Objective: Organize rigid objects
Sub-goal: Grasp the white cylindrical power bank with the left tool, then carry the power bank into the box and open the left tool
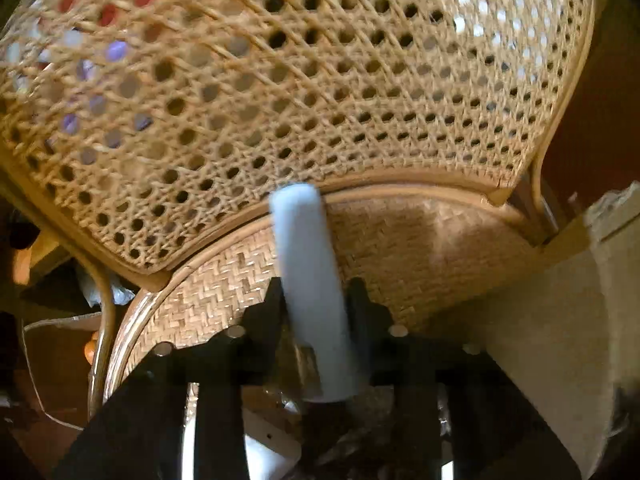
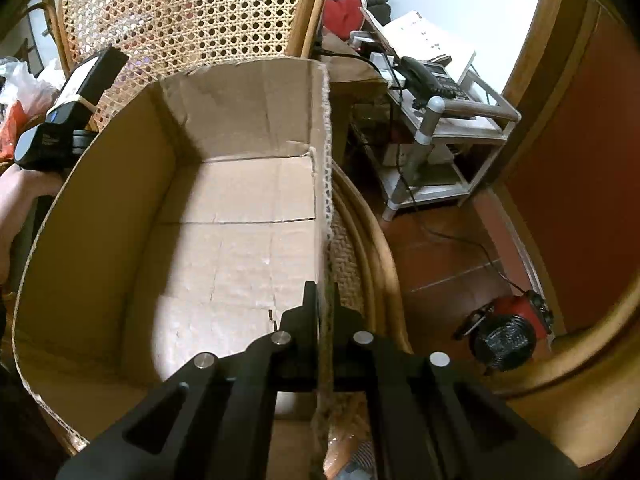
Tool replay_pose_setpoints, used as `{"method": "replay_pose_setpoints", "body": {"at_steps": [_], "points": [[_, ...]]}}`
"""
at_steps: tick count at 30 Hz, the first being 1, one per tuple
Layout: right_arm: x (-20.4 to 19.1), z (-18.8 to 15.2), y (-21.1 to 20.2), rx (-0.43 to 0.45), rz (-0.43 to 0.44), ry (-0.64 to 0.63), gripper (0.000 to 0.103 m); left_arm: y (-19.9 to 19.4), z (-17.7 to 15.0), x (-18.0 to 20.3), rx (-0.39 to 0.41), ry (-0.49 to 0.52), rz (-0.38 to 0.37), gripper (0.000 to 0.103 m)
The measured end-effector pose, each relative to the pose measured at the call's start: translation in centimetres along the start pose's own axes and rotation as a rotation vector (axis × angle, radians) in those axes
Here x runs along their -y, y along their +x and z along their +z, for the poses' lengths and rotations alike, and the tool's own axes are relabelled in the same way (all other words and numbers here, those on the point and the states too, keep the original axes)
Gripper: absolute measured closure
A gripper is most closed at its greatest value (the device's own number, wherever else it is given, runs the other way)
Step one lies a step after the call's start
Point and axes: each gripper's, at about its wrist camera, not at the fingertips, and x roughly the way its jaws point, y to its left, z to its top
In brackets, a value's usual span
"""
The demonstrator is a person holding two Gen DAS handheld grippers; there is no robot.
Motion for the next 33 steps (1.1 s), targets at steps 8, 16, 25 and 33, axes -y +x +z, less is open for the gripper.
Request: {"method": "replay_pose_setpoints", "body": {"at_steps": [8,16,25,33], "points": [[-0.1,-0.1,0.0,0.012,0.005,0.002,0.098,-4.0,-1.4,-1.4,0.099,-0.008,0.004,0.078],[0.0,-0.2,0.0,0.024,0.01,0.016,0.098,-15.8,-3.4,1.1,0.335,0.003,-0.028,0.078],[0.2,-0.3,0.1,0.023,0.018,0.028,0.098,-20.3,-8.3,10.3,0.354,0.13,-0.121,0.078],[0.4,-0.5,0.1,0.047,0.023,0.048,0.098,-16.2,-10.8,15.4,0.257,0.151,-0.11,0.078]]}}
